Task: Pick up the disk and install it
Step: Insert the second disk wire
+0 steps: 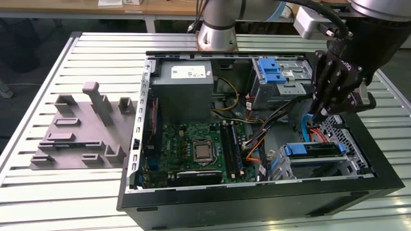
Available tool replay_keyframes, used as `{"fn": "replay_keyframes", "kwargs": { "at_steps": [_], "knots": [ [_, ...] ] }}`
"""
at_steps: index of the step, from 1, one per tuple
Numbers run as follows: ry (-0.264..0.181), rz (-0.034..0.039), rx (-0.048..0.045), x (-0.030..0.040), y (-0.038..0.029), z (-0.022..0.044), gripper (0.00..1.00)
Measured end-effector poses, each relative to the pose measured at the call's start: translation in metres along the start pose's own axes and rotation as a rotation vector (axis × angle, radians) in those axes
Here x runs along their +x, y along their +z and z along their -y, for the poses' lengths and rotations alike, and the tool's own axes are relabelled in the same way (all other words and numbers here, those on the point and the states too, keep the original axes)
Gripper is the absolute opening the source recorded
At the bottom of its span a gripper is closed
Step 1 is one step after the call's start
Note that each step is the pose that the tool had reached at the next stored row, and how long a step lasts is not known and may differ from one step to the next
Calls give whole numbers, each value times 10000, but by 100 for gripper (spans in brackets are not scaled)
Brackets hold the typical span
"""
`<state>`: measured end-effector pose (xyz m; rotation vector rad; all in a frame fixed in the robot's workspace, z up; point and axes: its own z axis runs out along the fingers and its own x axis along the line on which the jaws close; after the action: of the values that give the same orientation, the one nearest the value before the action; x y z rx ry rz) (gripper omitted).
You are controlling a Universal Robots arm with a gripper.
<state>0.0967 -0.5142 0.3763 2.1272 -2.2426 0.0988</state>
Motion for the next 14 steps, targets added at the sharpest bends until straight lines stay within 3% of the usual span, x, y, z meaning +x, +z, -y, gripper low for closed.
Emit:
{"fn": "replay_keyframes", "kwargs": {
  "at_steps": [7,9,13,14],
  "knots": [
    [-2,-145,8,-3,39,6,25],
    [-2,-173,9,-4,47,7,17],
    [-2,-175,10,-5,58,10,16],
    [-1,-124,7,-4,60,11,16]
  ]
}}
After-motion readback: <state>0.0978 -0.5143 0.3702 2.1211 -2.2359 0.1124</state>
